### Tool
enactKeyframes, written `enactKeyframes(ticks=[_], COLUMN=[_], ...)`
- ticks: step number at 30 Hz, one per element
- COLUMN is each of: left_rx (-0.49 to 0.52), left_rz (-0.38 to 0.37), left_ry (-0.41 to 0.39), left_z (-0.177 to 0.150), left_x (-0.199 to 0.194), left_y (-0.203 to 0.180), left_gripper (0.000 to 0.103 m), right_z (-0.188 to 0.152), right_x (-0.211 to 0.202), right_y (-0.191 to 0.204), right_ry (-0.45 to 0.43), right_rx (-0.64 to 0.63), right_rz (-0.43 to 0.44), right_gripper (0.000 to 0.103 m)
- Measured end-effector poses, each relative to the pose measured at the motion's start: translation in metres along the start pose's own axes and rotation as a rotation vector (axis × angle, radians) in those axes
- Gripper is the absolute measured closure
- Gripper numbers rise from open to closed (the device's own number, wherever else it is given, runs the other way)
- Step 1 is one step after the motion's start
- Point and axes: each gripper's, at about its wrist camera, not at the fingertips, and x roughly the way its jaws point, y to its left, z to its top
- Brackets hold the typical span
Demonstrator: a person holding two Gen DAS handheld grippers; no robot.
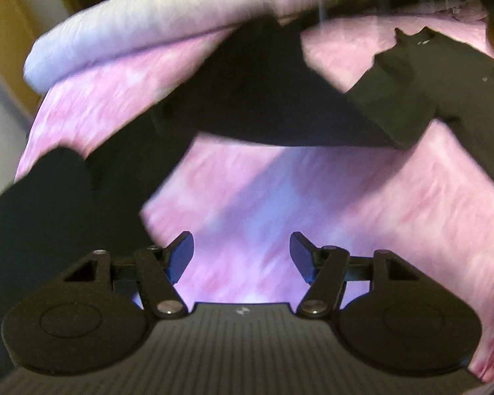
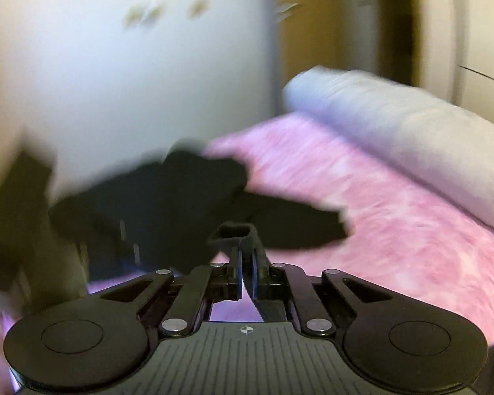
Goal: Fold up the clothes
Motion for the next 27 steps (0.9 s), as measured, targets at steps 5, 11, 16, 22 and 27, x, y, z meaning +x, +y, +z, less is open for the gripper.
enactKeyframes(ticks=[5,11,16,22,27], left_rx=[0.051,0.080,0.096,0.127,0.117], left_rz=[-0.030,-0.140,-0.190,-0.201,-0.194], left_ry=[-0.062,-0.052,0.013,0.080,0.084], left_z=[0.054,0.102,0.113,0.122,0.134], left_x=[0.001,0.022,0.058,0.098,0.126], left_y=[-0.065,-0.195,-0.299,-0.365,-0.372], left_gripper=[0.043,0.043,0.043,0.043,0.043], right_z=[0.020,-0.083,-0.206,-0.262,-0.270], right_x=[-0.145,-0.290,-0.304,-0.314,-0.341], right_y=[-0.108,-0.261,-0.362,-0.409,-0.418], right_ry=[-0.297,-0.394,-0.216,-0.134,-0.176], right_rx=[0.167,0.475,0.757,0.849,0.795], right_rz=[-0.227,-0.614,-0.671,-0.594,-0.590], right_gripper=[0.099,0.099,0.099,0.099,0.099])
